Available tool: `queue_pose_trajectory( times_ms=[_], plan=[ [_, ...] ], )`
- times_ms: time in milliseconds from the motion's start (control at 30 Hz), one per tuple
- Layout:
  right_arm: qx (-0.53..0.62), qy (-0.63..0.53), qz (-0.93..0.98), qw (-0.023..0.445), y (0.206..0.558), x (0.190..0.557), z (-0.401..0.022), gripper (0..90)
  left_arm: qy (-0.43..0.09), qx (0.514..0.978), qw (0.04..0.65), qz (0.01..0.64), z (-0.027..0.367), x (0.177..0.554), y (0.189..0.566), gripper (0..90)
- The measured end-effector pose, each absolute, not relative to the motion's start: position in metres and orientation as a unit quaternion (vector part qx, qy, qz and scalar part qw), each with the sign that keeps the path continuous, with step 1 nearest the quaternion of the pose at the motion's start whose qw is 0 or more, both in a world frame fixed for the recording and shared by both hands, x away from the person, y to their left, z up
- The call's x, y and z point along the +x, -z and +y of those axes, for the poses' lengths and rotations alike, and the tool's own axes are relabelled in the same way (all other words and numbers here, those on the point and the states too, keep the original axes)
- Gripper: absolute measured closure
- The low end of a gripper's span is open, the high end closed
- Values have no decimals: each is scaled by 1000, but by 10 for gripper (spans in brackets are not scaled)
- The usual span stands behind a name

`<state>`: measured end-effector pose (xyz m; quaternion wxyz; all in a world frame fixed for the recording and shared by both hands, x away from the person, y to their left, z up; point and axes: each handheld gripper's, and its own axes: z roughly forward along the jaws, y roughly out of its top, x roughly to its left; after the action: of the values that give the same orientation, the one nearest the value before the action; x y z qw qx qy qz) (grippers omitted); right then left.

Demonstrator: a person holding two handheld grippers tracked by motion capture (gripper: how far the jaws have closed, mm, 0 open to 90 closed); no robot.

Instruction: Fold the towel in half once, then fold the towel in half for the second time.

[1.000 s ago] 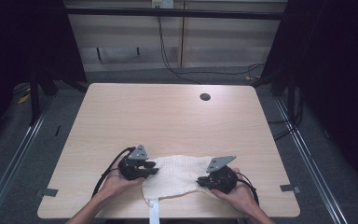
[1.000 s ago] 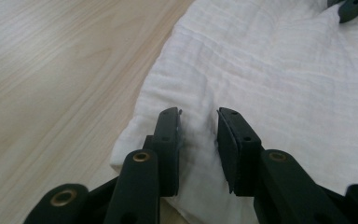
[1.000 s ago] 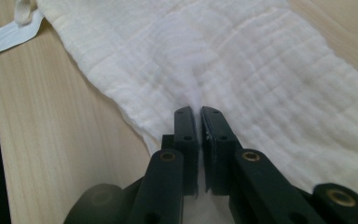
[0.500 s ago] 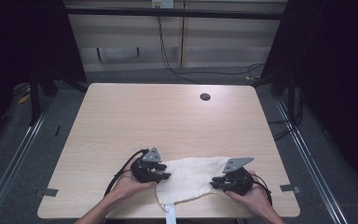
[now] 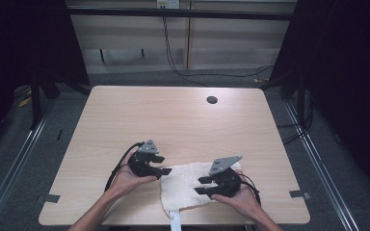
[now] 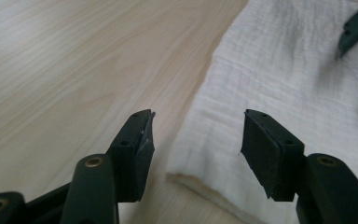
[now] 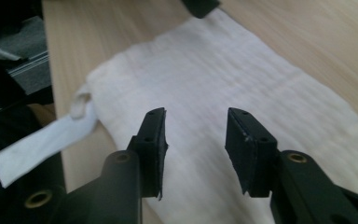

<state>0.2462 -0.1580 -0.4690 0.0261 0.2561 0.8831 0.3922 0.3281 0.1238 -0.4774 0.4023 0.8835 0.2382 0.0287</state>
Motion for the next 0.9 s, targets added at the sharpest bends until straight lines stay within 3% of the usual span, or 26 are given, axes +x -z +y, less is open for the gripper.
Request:
queue_pose_trajectory(
  times_ms=[433, 600, 900],
  plan=[
    [182, -374, 909, -23, 477, 245, -78, 551, -39, 873, 416, 252, 146, 342, 471, 408],
    [184, -376, 908, -17, 483, 246, -68, 485, -43, 875, 408, 259, 148, 344, 477, 407],
    [163, -359, 919, -4, 492, 236, -65, 469, -52, 873, 407, 263, 148, 341, 475, 402]
  ],
)
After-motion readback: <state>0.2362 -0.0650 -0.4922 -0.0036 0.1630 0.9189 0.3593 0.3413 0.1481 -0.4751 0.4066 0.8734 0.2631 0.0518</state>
